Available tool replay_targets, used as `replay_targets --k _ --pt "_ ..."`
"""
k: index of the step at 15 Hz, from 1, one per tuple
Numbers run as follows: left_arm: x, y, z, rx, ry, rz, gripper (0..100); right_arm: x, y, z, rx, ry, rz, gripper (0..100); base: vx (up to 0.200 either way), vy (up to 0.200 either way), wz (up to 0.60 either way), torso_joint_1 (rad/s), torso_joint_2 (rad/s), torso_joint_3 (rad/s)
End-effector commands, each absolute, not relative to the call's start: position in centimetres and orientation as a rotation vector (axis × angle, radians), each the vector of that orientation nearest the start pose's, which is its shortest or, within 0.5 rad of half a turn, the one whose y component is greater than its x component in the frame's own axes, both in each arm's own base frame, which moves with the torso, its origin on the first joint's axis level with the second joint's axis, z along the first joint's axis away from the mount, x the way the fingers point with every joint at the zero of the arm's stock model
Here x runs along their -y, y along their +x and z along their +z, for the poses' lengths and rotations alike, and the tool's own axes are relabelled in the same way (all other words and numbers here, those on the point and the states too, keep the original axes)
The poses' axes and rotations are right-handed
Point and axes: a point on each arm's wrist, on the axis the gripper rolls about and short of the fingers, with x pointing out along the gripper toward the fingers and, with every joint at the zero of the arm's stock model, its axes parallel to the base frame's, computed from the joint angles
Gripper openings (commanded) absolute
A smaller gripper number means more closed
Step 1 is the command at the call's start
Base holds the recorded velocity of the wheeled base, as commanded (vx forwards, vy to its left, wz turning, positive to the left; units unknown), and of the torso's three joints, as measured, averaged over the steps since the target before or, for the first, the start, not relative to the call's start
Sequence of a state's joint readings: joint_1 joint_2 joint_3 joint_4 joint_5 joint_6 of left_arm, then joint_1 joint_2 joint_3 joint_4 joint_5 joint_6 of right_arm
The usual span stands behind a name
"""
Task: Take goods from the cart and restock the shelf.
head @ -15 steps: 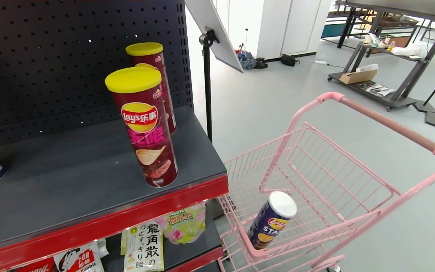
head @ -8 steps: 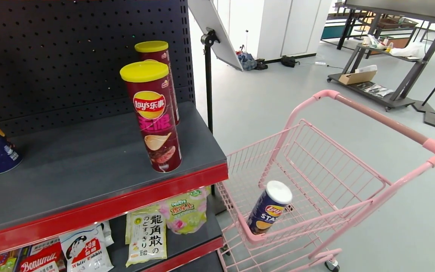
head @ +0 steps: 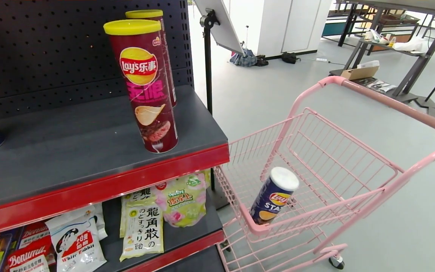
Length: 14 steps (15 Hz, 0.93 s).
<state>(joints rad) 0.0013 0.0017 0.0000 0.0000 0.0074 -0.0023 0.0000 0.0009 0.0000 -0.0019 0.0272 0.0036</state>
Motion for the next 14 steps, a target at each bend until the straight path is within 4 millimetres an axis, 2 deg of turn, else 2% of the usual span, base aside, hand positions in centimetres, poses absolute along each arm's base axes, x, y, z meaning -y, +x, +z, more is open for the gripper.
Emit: replay_targets --k 1,7,8,9,10,11,12,13,14 --pt "0.0 -2.3 7.6 0.0 -0.003 0.008 100 -0.1 -2.3 7.6 0.001 0.003 0.028 100 0.0 0.0 0.0 -0.115 0.39 0.276" --pt "0.0 -2.3 7.6 0.0 -0.003 0.009 100 -0.1 -2.3 7.7 0.008 -0.054 0.027 100 0.0 0.0 0.0 -0.021 0.07 0.054" --pt "0.0 -2.3 7.6 0.0 -0.003 0.009 100 -0.1 -2.6 10.7 0.075 -0.037 0.066 100 0.0 0.0 0.0 0.0 0.0 0.0" --pt "0.0 -2.3 7.6 0.002 -0.003 0.008 100 -0.2 -0.4 19.6 0.048 0.107 0.142 100 0.0 0.0 0.0 0.0 0.0 0.0" --pt "0.0 -2.3 7.6 0.0 -0.003 0.009 100 -0.3 1.6 25.1 0.067 0.264 0.159 100 0.0 0.0 0.0 0.0 0.0 0.0" --pt "0.0 -2.3 7.6 -0.002 -0.002 0.008 100 -0.6 4.1 28.0 0.04 0.285 0.208 100 0.0 0.0 0.0 0.0 0.0 0.0" --pt "0.0 -2.3 7.6 0.0 -0.002 0.008 100 -1.2 6.5 27.0 -0.056 0.179 0.316 100 0.0 0.0 0.0 0.0 0.0 0.0" --pt "0.0 -2.3 7.6 0.002 -0.003 0.008 100 -1.6 9.2 24.7 -0.186 0.134 0.326 100 0.0 0.0 0.0 0.0 0.0 0.0" --pt "0.0 -2.3 7.6 0.0 -0.003 0.008 100 -2.0 11.7 23.1 -0.238 0.157 0.329 100 0.0 0.0 0.0 0.0 0.0 0.0"
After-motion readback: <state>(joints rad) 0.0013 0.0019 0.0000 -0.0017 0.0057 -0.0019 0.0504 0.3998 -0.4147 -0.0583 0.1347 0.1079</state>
